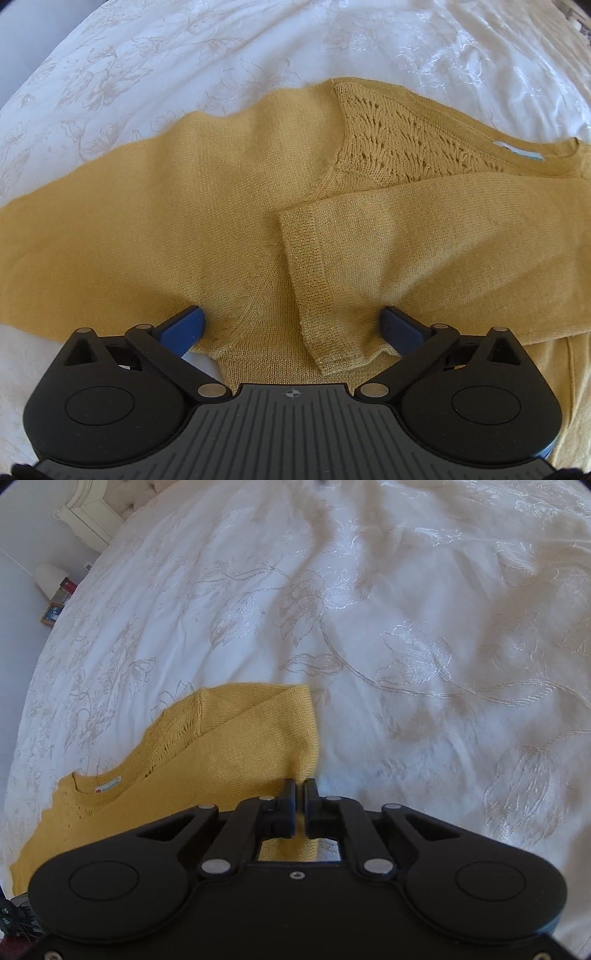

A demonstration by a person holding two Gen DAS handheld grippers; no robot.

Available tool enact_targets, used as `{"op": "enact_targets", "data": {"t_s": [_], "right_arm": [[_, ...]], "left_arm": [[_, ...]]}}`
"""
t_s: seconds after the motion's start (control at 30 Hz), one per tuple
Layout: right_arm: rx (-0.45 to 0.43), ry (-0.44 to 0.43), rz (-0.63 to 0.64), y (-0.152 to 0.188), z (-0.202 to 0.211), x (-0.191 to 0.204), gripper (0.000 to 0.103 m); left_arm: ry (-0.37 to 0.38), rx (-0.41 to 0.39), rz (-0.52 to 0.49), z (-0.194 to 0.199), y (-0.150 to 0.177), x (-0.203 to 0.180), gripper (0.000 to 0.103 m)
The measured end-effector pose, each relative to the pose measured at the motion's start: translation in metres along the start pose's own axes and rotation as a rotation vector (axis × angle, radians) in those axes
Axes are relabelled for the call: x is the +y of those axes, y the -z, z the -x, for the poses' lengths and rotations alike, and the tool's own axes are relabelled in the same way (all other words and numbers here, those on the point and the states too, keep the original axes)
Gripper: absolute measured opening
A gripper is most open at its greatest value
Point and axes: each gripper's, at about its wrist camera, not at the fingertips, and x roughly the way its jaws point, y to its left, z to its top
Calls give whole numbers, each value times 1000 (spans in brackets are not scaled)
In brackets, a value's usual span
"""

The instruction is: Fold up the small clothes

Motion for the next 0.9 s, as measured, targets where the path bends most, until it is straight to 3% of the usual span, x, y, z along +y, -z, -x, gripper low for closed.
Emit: {"op": "enact_targets", "data": {"t_s": [0.17, 0.3, 0.4, 0.53, 0.67, 0.83, 0.9], "right_arm": [[-135, 106, 175, -5, 46, 39, 10], [-44, 207, 191, -6, 14, 29, 11], [-28, 268, 163, -3, 3, 21, 19], [-97, 233, 131, 3, 25, 23, 20], [-103, 221, 199, 15, 37, 37, 37], [-80, 192, 227, 37, 45, 52, 39], [-78, 176, 230, 45, 49, 58, 52]], "left_arm": [[-7, 4, 2, 0, -3, -3, 103], [-11, -10, 4, 2, 0, -4, 103], [-9, -5, 2, 4, 0, -4, 103], [-3, -5, -12, 7, -1, -3, 103], [-19, -15, -24, 14, 7, 0, 102], [-23, -9, 11, 21, 18, 14, 102], [-30, 3, 14, 24, 23, 20, 101]]}}
